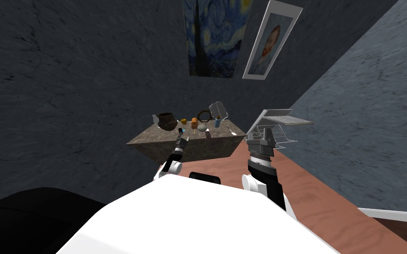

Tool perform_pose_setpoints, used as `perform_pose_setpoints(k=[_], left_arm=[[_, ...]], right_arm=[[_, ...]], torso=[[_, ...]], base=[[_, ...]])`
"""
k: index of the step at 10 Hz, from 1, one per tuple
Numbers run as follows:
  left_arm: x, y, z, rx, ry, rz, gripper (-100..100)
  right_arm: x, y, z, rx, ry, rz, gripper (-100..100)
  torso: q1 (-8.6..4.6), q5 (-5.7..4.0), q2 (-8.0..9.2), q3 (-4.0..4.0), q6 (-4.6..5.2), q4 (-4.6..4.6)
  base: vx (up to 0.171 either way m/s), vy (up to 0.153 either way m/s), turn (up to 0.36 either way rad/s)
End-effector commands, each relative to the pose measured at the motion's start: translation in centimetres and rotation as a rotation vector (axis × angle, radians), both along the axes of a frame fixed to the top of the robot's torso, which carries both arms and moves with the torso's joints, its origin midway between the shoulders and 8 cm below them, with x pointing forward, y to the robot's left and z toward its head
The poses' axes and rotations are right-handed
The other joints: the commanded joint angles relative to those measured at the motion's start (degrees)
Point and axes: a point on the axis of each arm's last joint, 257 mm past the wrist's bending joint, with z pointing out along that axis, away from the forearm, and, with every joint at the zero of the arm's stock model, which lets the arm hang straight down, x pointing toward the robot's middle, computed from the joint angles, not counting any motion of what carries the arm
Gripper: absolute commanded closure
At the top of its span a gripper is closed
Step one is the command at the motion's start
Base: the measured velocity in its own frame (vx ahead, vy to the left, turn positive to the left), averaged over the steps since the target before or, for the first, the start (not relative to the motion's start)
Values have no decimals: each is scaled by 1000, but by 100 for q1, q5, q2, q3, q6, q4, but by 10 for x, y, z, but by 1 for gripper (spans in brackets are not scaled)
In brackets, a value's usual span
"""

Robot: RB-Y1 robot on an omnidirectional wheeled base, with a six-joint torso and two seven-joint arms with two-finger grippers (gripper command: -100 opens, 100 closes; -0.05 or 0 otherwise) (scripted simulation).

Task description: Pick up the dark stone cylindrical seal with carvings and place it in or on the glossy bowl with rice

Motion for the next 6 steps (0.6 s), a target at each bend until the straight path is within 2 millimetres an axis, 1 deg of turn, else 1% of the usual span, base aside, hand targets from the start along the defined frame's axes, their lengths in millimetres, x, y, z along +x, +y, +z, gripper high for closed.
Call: perform_pose_setpoints(k=[1, 4, 6], left_arm=[[3, -2, -16, -44, 27, -13, -100], [11, -5, -47, -155, 89, -36, -100], [15, -3, -66, -232, 123, -38, -100]], right_arm=[[0, 0, 0, 0, 0, 0, 0], [0, 0, 0, 0, 0, 0, 0], [0, 0, 0, 0, 0, 0, 0]], torso=[[0, 0, 0, 0, 0, 0], [10, 3, -9, -6, 0, -3], [12, 3, -15, -9, -1, -4]], base=[[-41, -45, 11], [-60, -43, 30], [-35, -24, 38]])
